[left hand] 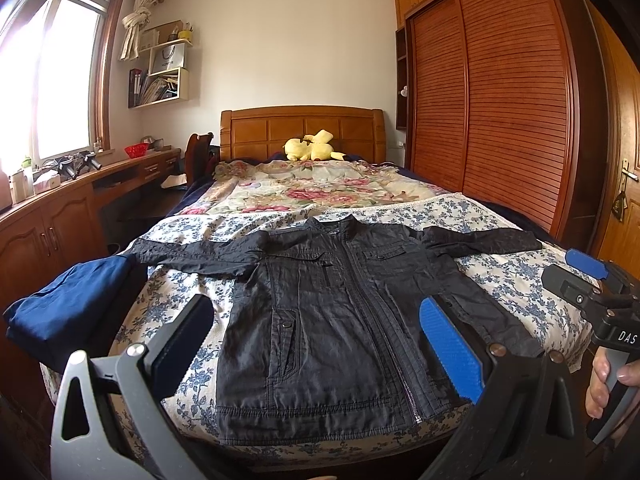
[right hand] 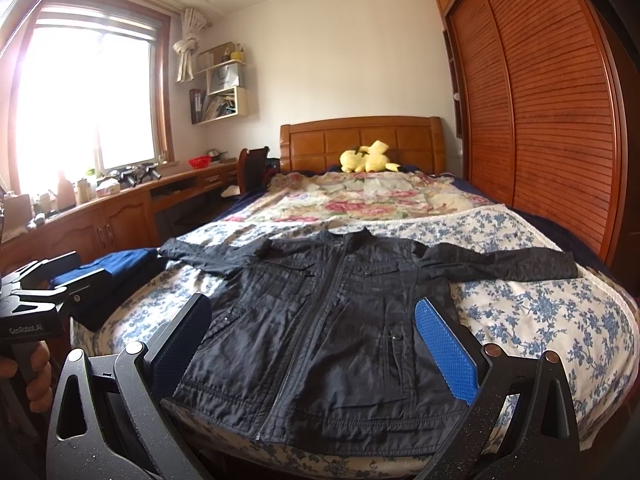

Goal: Fold large clothes

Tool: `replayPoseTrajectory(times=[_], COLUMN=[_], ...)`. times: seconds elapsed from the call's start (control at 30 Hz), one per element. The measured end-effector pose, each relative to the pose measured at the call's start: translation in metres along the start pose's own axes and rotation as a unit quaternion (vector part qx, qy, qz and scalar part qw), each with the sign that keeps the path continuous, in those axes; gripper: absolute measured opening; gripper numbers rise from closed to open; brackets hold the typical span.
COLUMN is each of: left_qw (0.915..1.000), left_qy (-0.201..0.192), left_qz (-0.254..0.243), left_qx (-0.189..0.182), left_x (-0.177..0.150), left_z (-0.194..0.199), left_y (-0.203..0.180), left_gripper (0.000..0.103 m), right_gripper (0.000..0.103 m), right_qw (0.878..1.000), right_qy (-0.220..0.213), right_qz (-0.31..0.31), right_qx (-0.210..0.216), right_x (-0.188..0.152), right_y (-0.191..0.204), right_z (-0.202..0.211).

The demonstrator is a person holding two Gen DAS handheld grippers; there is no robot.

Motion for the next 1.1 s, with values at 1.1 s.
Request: replayPoseTrajectory(times=[1.1], left_qw=[0.9956], left_qy=[0.088], left_qz=[0.012], left_qx=[0.031], left_x=[-0.063], left_z=[-0.092], left_y=[0.047], left_gripper=[0.103], right_gripper=[0.103], right_qw=[0.997], right_qy=[0.065], right_qz=[0.027], right_qx=[0.028], right_x=[-0.040], right_y=[0.005], right_z=[-0.110])
Point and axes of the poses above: each gripper's, at about its wrist camera, not at the fingertips, and z roughly against the way its jaws point, y to its left, x to its top, the point moved 8 cm from there along -z, roughly the way its jaws point, and after that the axes turned 2 degrees about -y, right-handed, at the moved point
